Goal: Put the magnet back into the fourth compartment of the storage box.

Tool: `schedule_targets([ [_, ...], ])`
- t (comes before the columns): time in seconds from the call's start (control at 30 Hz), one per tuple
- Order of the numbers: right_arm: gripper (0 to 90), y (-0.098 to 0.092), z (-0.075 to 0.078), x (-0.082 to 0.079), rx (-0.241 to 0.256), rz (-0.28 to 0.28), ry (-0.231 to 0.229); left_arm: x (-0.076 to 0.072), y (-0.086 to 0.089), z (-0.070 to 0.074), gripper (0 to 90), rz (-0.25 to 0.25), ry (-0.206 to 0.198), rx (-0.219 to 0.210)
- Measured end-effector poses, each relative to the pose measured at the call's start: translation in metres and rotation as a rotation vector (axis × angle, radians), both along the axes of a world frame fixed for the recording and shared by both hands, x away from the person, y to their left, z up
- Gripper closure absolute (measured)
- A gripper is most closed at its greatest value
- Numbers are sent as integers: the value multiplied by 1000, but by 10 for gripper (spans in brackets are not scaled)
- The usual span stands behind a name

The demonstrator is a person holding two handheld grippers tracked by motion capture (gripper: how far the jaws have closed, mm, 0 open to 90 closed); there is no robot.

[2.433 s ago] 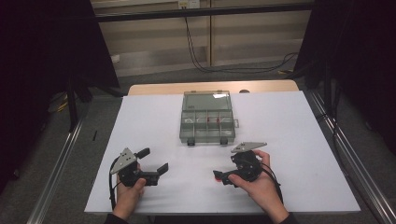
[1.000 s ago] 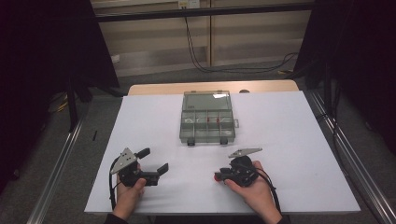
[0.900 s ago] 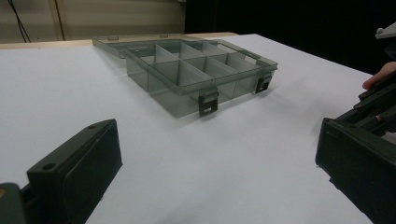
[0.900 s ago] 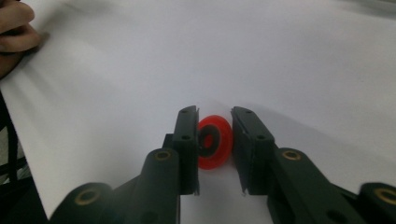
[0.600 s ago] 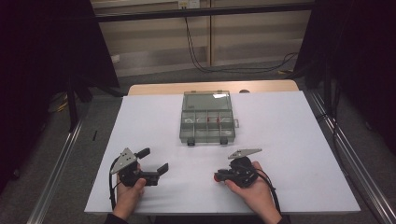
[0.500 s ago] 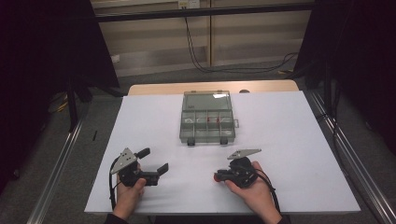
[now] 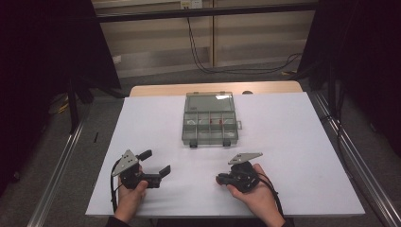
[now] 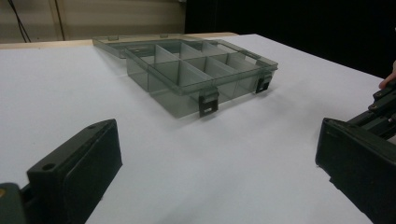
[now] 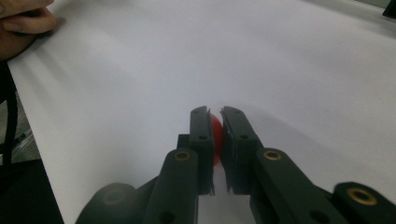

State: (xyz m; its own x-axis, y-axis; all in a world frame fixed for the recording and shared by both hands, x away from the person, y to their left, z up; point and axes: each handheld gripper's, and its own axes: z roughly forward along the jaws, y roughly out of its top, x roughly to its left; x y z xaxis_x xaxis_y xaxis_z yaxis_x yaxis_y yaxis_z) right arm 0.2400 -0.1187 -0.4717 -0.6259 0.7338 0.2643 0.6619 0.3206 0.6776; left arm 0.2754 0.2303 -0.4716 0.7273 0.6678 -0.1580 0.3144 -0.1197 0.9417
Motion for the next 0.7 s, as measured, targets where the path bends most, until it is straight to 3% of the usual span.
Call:
schedule_targets([
  [0.27, 836, -2, 2, 0, 5, -12, -38, 0, 0, 0, 2, -1, -1, -1],
  [0.7, 836, -8, 5, 2, 20, -30, -45, 0, 0, 0, 2, 2, -1, -1],
])
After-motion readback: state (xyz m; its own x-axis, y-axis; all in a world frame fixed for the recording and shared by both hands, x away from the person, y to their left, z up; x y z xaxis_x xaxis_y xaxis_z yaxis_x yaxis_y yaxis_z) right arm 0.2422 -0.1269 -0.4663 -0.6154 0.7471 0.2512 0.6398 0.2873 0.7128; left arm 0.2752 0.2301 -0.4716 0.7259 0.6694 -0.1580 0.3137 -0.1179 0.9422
